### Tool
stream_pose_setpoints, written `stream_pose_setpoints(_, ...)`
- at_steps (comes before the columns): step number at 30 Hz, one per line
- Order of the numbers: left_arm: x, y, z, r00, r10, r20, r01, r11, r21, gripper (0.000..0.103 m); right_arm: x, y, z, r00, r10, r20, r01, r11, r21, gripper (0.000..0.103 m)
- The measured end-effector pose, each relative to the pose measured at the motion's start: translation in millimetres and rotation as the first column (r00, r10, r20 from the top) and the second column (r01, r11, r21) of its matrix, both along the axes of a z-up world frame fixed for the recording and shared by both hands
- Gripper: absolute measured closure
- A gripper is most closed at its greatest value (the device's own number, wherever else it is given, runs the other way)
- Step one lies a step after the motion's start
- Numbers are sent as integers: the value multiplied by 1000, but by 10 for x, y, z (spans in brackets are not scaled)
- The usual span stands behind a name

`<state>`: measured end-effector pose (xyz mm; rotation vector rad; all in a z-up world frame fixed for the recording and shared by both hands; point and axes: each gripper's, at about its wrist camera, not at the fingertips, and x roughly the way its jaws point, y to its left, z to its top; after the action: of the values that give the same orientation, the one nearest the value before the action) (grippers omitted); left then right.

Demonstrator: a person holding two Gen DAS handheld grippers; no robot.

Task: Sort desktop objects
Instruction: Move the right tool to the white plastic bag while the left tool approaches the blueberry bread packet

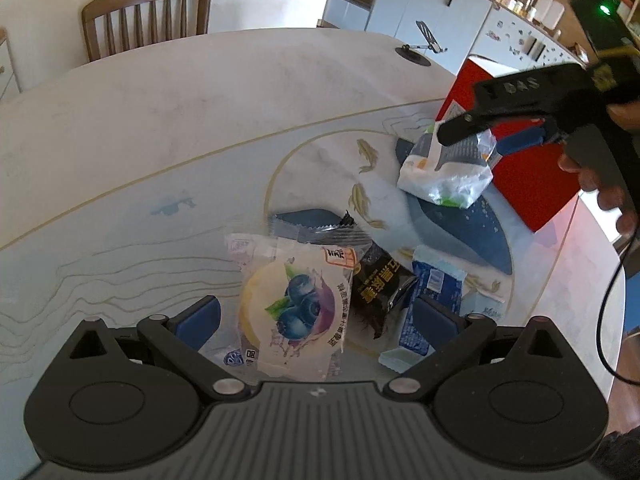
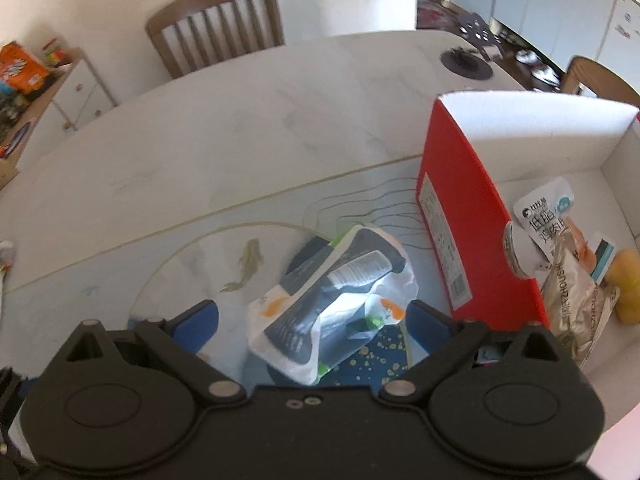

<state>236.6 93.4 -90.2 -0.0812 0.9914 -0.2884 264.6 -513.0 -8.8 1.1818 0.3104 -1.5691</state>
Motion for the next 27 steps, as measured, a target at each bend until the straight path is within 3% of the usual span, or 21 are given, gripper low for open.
stream_pose_setpoints(11,81,36,-112,1000,17,-16,-17,1000,2,0,-75,-237,-246,994,-99,48,95,993,73,7)
stream_pose_setpoints(14,86,36,-135,1000,23,-8,-23,1000,6,0,-100,-257,-333,990,-126,61,121,988,92,13)
stream_pose_setpoints(24,79,24,-141,1000,14,26,-15,1000,21,2,-96,-293,-417,990,-130,63,122,986,112,23)
stream_pose_setpoints(27,81,17,-142,1000,10,27,-10,1000,25,8,-71,-307,-414,989,-134,68,126,985,115,26)
